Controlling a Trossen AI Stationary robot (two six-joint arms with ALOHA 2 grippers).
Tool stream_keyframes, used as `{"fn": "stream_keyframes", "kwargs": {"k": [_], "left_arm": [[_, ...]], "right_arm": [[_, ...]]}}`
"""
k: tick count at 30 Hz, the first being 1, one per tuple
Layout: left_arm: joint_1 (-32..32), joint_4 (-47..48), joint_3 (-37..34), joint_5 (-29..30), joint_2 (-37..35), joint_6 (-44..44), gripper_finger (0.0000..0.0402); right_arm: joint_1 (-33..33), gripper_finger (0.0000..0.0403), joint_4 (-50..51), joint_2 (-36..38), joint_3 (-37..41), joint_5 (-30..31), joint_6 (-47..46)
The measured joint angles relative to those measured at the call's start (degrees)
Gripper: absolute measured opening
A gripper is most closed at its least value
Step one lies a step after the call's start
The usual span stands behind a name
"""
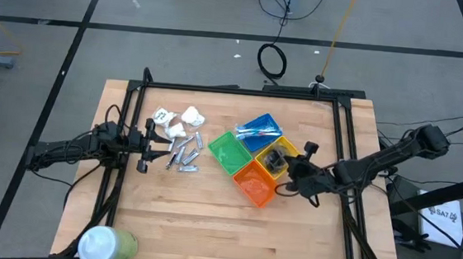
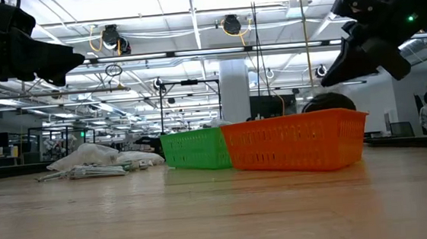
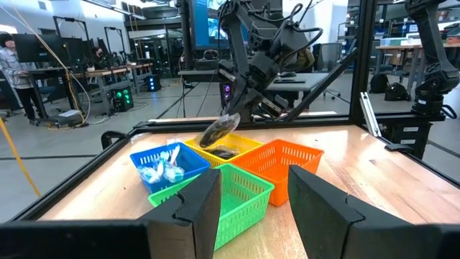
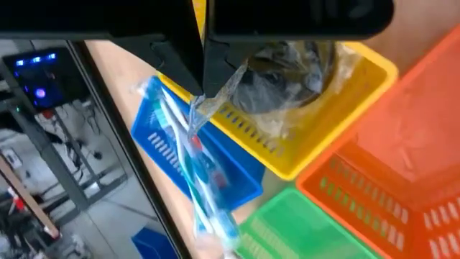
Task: Pick & Place Travel size toiletries
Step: Put the black hairbrush into the yellow bin
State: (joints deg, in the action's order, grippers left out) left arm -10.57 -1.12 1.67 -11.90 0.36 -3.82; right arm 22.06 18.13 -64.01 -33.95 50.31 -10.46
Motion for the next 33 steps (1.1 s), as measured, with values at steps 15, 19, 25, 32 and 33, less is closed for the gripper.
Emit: {"fn": "stream_keyframes", "kwargs": {"k": [15, 19, 25, 32, 33], "left_arm": [[-0.01, -0.01, 0.0, 0.0, 0.0, -0.01, 0.0159], [0.0, -0.01, -0.01, 0.0, 0.0, 0.0, 0.0159], [-0.02, 0.01, 0.0, 0.0, 0.0, 0.0, 0.0159], [-0.01, 0.0, -0.01, 0.0, 0.0, -0.01, 0.0159], [-0.02, 0.0, -0.01, 0.0, 0.0, 0.0, 0.0159]], "right_arm": [[-7.75, 0.0019, -4.43, 0.0, 0.0, -14.15, 0.65], [-9.81, 0.0056, -7.09, -0.02, 0.31, -18.69, -0.15], [-11.71, 0.0127, -17.37, -0.04, 4.82, -20.55, -0.85], [-13.08, 0.019, -31.22, -0.04, 8.15, -24.71, 0.28], [-13.21, 0.0196, -33.01, -0.04, 8.47, -27.48, 0.97]]}}
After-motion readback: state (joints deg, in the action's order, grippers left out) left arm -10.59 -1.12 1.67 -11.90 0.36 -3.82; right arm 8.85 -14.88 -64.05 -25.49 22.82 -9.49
